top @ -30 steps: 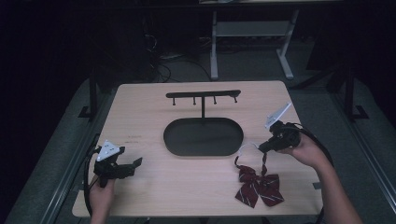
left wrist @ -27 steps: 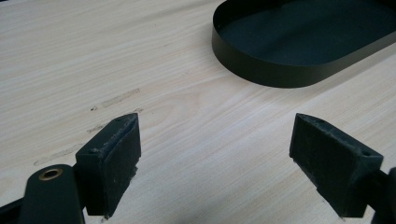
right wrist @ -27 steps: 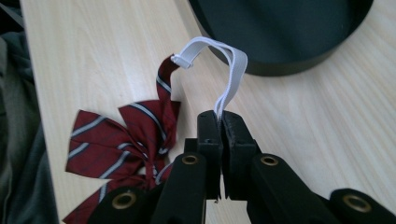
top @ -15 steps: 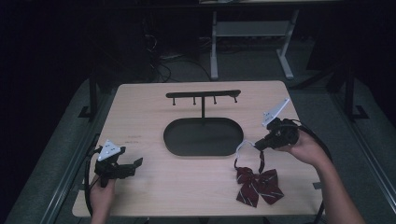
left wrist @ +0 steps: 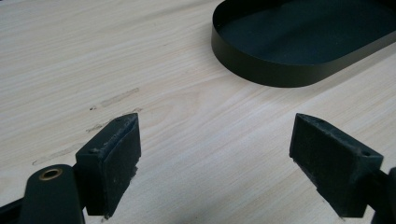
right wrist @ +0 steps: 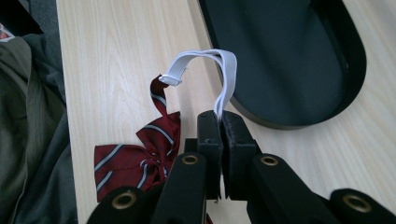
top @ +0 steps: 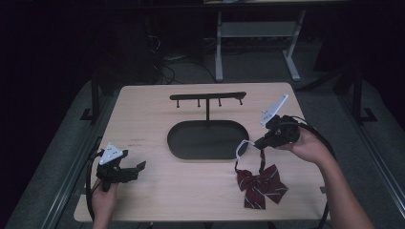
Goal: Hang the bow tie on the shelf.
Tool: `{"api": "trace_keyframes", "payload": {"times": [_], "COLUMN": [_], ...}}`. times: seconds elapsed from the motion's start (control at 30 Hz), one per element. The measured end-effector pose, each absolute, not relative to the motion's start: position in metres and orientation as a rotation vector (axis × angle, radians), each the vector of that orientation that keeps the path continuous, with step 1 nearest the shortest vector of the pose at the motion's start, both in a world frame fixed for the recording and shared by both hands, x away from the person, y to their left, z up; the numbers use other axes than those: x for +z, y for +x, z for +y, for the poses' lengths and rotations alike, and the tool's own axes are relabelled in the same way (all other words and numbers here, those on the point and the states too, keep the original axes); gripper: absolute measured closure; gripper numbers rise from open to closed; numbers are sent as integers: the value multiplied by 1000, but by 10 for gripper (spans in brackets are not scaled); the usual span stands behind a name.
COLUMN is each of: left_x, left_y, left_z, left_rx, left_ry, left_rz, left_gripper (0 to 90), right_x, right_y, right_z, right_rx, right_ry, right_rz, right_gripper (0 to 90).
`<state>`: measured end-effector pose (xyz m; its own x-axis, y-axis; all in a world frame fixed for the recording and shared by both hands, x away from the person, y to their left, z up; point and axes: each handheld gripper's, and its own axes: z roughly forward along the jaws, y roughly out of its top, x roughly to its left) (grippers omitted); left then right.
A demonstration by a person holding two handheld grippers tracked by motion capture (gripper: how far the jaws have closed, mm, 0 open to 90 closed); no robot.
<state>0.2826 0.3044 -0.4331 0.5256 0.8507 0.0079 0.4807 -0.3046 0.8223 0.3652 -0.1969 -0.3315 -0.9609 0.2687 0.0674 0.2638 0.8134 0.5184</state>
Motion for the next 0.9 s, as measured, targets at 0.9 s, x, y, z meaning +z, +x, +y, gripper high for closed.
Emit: {"api": "trace_keyframes", "payload": {"times": [0.9], "left_x": [-433], "left_y": [282], "left_z": [305], "left_rx": [583], "left_ry": [1946], "left_rz": [1087], "left_gripper": [163], "right_x": [-308], "right_y": [385], "right_z": [-164], "right_rx": [836], "right_ry": [362], "right_rz": [3009], "right_gripper": [867]}}
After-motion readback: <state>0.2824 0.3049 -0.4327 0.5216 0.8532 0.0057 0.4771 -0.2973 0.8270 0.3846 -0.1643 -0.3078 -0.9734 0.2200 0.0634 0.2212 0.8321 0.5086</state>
